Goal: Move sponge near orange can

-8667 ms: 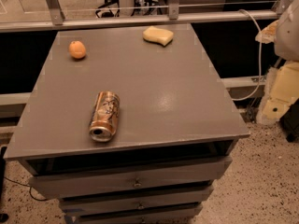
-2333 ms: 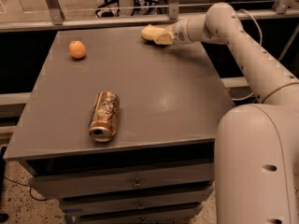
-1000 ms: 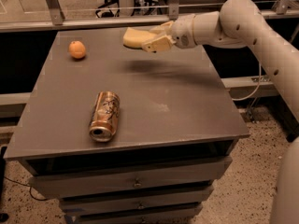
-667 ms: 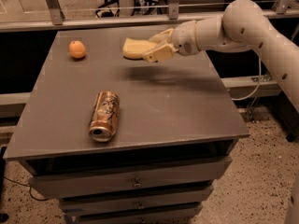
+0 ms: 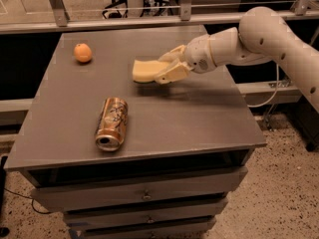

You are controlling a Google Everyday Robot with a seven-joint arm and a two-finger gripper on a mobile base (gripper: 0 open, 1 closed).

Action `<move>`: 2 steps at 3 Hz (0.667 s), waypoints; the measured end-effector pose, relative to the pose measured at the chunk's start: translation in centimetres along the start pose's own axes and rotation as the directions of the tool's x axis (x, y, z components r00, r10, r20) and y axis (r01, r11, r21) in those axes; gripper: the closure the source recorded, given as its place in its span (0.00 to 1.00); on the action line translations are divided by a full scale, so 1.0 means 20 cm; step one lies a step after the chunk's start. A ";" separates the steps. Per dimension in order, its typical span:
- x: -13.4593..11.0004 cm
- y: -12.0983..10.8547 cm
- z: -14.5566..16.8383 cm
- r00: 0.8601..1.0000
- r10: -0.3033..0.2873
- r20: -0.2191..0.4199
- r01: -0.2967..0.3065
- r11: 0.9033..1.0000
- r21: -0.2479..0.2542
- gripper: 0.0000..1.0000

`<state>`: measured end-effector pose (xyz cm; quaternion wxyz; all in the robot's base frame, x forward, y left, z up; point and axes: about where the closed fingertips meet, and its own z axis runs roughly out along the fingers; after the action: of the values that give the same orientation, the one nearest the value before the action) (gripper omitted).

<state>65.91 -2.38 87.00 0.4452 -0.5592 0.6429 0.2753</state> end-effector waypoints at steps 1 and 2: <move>0.03 0.11 0.00 1.000 -0.016 -0.019 0.016 0.999 -0.038 1.00; 0.05 0.21 0.00 0.998 -0.046 -0.042 0.043 0.997 -0.067 0.82</move>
Offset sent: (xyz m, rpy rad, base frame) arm -0.0642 0.0023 -0.0191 -0.0957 -0.0082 0.1042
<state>61.79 -1.92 85.62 0.4186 -0.5937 0.6303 0.2741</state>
